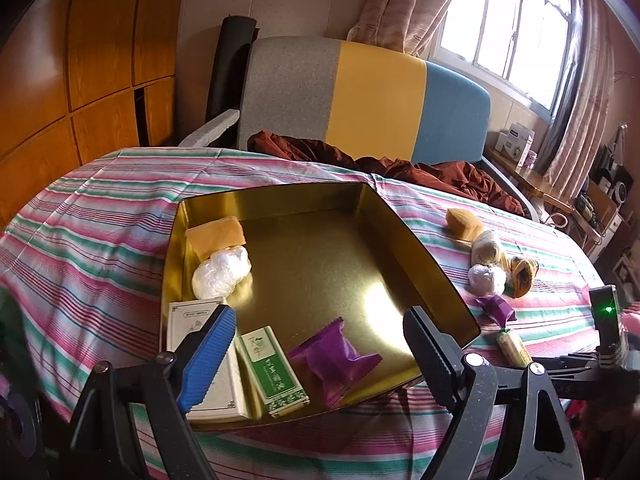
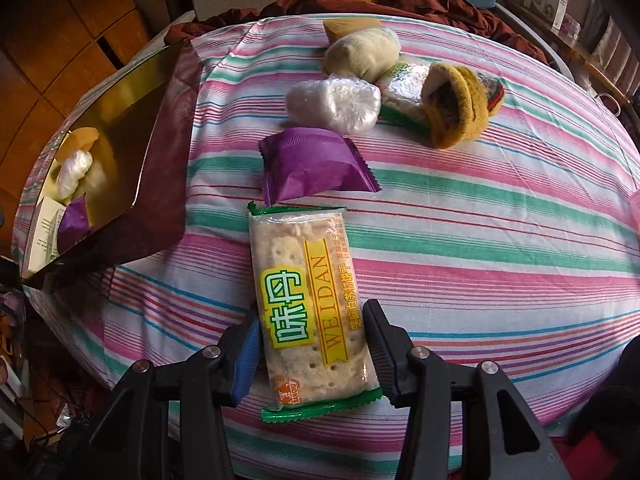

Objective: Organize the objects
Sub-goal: 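Carry the cracker packet into the gold tray and open the right tool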

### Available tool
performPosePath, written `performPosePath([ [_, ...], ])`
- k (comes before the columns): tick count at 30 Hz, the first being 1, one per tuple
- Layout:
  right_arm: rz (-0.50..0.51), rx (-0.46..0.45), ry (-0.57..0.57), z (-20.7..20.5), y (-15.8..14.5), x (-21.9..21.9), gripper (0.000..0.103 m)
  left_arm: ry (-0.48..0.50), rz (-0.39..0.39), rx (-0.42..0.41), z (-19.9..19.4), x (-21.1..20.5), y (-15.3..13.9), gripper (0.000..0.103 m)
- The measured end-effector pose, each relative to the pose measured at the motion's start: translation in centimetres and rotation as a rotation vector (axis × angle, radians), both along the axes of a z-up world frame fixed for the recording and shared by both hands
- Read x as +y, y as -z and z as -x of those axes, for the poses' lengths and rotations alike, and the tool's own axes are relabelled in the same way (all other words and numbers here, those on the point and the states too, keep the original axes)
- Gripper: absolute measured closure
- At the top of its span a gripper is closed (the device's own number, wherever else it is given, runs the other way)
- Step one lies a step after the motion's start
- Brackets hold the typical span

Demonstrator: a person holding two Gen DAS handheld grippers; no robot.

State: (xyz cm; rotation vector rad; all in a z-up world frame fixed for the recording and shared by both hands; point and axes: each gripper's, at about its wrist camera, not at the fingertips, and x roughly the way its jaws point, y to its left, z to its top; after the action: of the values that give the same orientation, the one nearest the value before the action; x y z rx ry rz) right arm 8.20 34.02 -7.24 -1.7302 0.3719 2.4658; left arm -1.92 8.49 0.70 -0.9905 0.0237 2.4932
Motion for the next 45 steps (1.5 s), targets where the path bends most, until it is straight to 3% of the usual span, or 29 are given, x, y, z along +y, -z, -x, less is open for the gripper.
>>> performPosePath([
  [6, 0.033, 0.032, -0.032, 1.3, -0.5, -1.5, 0.054, -0.03, 0.008, -0.005, 0.0, -1.6, 0.2, 0.017],
  [13, 0.001, 0.152, -0.064, 2.8, -4.2, -4.0, 0.054, -0.066, 0.007, -0.006, 0.1, -3.0, 0.3, 0.017],
  [21, 0.013, 0.231, -0.205, 7.2, -7.5, -9.3, 0.054, -0.079, 0.003, -0.01, 0.1, -3.7, 0.3, 0.017],
  [30, -0.027, 0.137, -0.325, 11.6, -4.6, -14.5, 0.054, -0.096, 0.001, -0.023, 0.2, -4.6, 0.7, 0.017],
  [45, -0.086, 0.047, -0.35, 12.2, -1.1, -15.1, 0.054, -0.105, -0.004, -0.042, 0.6, -4.9, 1.1, 0.017],
])
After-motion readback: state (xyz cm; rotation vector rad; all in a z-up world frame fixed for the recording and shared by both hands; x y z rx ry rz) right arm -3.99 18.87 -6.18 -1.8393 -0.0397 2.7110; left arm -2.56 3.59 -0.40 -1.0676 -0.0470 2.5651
